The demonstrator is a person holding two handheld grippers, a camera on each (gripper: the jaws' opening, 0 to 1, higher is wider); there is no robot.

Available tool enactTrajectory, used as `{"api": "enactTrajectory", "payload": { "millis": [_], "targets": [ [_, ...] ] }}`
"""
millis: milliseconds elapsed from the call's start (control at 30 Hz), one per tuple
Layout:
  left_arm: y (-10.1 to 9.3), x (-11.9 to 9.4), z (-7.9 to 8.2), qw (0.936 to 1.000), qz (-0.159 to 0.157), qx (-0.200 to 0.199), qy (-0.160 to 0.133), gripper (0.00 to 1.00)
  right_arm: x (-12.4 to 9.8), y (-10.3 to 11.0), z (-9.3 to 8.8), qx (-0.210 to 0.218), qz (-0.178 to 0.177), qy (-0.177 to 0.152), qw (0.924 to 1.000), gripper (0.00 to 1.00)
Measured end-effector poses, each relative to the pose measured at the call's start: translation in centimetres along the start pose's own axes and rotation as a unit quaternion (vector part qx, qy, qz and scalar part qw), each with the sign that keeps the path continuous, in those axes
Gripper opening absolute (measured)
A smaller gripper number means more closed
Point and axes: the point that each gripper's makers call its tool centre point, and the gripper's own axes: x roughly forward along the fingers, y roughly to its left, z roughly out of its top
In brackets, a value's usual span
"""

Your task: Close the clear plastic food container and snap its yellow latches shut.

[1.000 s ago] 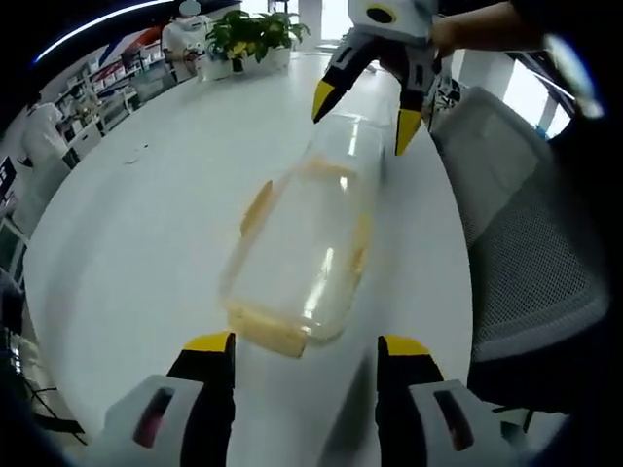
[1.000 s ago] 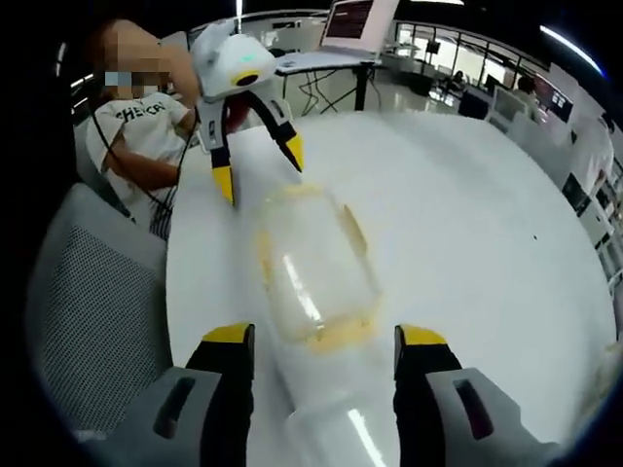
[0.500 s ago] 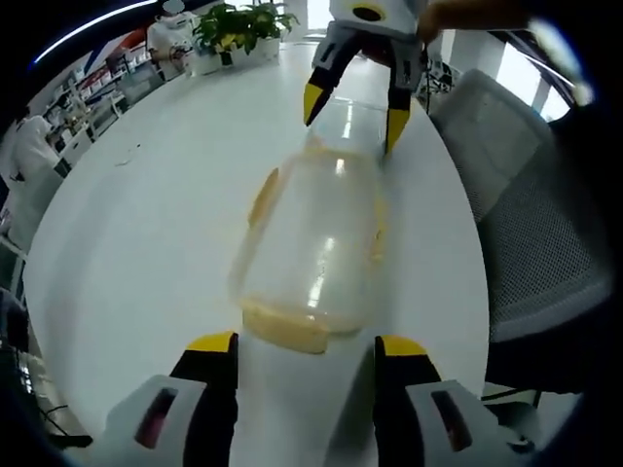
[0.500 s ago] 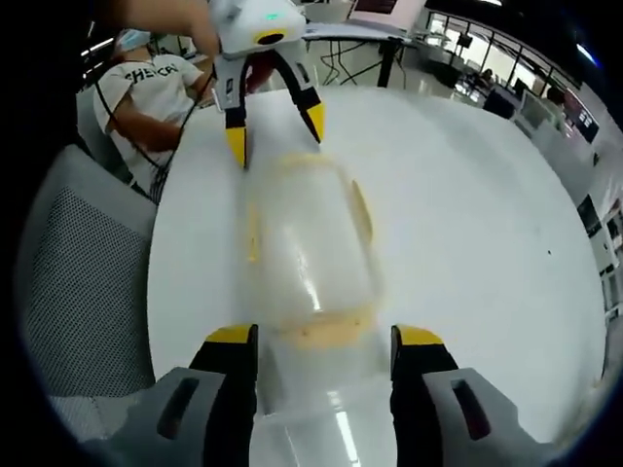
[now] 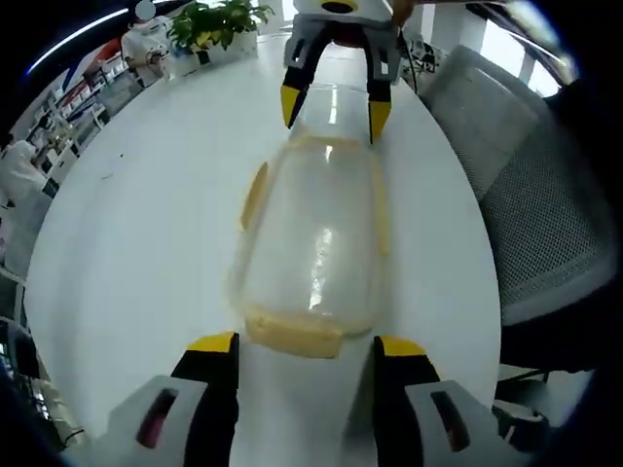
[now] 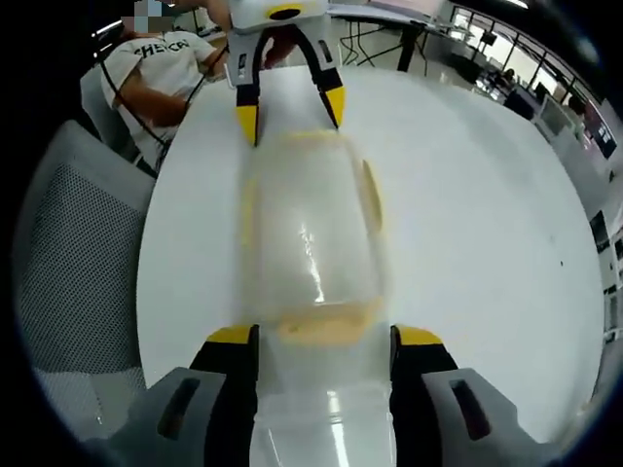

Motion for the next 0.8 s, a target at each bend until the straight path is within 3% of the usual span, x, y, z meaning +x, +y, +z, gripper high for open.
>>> {"api": "enactTrajectory", "payload": {
  "millis": [400,600,800],
  "targets": [
    [0.1,0.6,0.5,0.9983,-0.027,0.051,0.012,0.41,1.1,0.8,-0.2,-0.031,0.025,0.029,0.9988,0.44],
    [-0.3,0.8,0.4,0.9975,-0.056,0.041,0.013,0.35,1.5,0.5,-0.3,-0.056,0.030,0.045,0.9970,0.38],
    [-0.1,0.8,0.4,0.9975,-0.056,0.044,-0.001,0.34,1.4,0.5,-0.3,-0.048,0.029,0.049,0.9973,0.37]
  ]
}}
